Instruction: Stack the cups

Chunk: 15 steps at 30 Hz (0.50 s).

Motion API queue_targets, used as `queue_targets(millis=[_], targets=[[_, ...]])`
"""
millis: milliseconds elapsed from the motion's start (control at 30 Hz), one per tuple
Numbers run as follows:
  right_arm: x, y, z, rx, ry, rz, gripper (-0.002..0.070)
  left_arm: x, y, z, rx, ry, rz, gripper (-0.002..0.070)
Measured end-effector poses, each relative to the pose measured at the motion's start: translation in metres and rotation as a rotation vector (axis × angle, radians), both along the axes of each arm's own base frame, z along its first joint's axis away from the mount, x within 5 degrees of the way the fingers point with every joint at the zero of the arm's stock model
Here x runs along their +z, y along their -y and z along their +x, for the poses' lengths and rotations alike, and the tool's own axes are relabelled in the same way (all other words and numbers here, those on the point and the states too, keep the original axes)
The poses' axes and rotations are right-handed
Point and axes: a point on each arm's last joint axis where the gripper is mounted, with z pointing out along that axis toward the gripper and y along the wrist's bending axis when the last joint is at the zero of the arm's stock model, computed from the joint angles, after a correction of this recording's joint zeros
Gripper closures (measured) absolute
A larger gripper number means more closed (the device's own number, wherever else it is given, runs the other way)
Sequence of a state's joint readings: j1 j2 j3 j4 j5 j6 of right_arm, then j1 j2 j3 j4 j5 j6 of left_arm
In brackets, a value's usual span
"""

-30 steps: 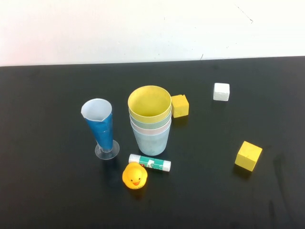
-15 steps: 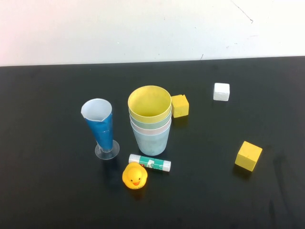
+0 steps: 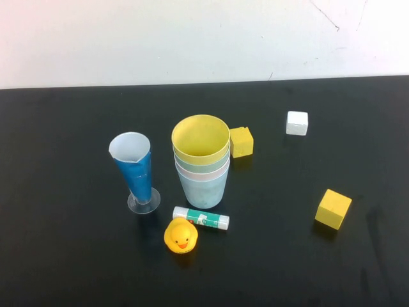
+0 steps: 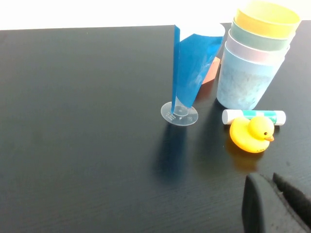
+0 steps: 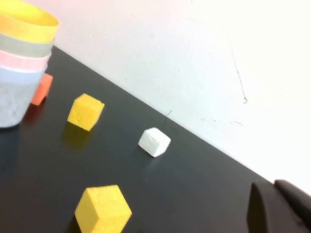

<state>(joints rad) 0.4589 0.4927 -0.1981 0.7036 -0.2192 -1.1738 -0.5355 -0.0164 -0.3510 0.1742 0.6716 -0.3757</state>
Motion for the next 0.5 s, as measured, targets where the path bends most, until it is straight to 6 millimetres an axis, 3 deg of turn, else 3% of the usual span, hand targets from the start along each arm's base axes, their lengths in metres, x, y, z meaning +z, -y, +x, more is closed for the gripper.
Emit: queue_targets(millis=[300,500], targets=[[-0.006,-0.002,-0.002,0.025,-0.04,-0.003,0.0678,0.0,0.0,0.0,0.0,0.0,0.0,0.0673],[-0.022,0.008,-0.018,-0.008,-0.062,0.1,0.0678,0.0,0.0,0.0,0.0,0.002,-0.001,0.0673]])
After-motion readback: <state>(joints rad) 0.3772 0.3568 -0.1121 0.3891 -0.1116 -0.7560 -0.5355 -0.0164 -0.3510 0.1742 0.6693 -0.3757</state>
